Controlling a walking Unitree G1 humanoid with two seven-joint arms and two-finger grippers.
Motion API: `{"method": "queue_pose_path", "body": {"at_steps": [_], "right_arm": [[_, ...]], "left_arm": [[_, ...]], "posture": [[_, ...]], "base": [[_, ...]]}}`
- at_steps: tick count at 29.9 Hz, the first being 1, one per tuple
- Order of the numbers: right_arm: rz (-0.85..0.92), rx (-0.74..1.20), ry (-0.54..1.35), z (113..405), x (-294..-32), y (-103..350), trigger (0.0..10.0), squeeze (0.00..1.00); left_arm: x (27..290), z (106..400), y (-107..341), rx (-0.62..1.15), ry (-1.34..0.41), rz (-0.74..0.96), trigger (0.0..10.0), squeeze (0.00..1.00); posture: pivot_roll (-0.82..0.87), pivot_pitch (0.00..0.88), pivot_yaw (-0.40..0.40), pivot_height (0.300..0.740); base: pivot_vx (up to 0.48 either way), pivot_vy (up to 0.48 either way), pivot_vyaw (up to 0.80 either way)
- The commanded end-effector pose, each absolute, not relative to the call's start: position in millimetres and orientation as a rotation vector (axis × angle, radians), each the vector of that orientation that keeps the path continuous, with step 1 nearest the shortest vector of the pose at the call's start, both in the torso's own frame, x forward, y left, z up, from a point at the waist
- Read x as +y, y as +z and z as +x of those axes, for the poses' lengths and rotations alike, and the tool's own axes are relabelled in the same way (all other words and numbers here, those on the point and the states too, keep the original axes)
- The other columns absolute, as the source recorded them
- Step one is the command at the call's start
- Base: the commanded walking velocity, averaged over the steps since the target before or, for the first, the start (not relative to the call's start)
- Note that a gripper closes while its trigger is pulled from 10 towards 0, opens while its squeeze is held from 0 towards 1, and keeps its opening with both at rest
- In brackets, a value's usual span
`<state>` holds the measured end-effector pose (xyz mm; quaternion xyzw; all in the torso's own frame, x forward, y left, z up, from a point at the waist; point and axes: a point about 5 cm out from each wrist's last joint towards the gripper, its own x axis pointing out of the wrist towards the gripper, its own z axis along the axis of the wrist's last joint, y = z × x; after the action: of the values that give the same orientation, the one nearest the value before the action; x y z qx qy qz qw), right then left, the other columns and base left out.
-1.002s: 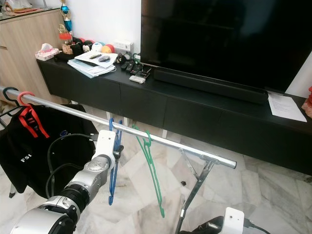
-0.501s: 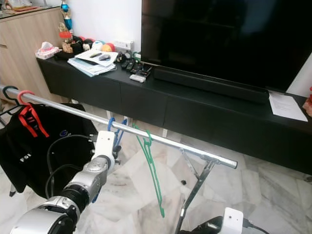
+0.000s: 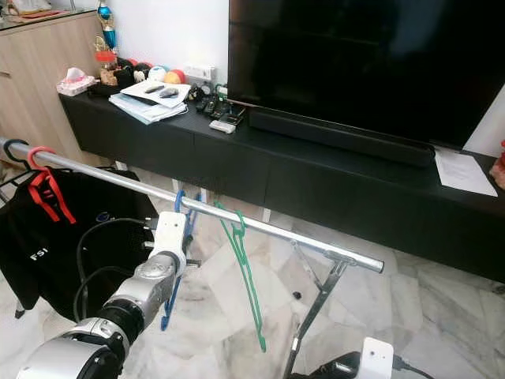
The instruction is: Hang hanger
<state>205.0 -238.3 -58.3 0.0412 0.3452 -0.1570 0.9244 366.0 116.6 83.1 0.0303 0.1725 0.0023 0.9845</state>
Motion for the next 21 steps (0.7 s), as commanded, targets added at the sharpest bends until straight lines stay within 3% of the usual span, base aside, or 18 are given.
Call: {"method": "queue_pose_path", "body": {"at_steps": [1, 9, 21], "right_arm": [[0.083, 0.729, -0.335, 200.6, -243.1, -59.9, 10.0, 0.00], [0.087, 0.748, -0.338, 196.1, -244.4, -62.4, 10.0, 0.00], [0.088, 0.767, -0.349, 188.7, -247.6, -65.5, 10.0, 0.00]], "left_arm": [[115.5, 367.6, 85.1, 0.344, 0.004, 0.050, 0.0, 0.00], [118.7, 366.9, 84.0, 0.344, 0.015, 0.051, 0.0, 0.00], [141.6, 362.7, 94.5, 0.140, -0.033, 0.167, 0.0, 0.00]], "posture": [[0.02, 0.000, -0.058, 0.740], [0.02, 0.000, -0.056, 0.740], [0.03, 0.000, -0.064, 0.740]], "base": [[0.000, 0.000, 0.00], [0.000, 0.000, 0.00], [0.000, 0.000, 0.00]]}}
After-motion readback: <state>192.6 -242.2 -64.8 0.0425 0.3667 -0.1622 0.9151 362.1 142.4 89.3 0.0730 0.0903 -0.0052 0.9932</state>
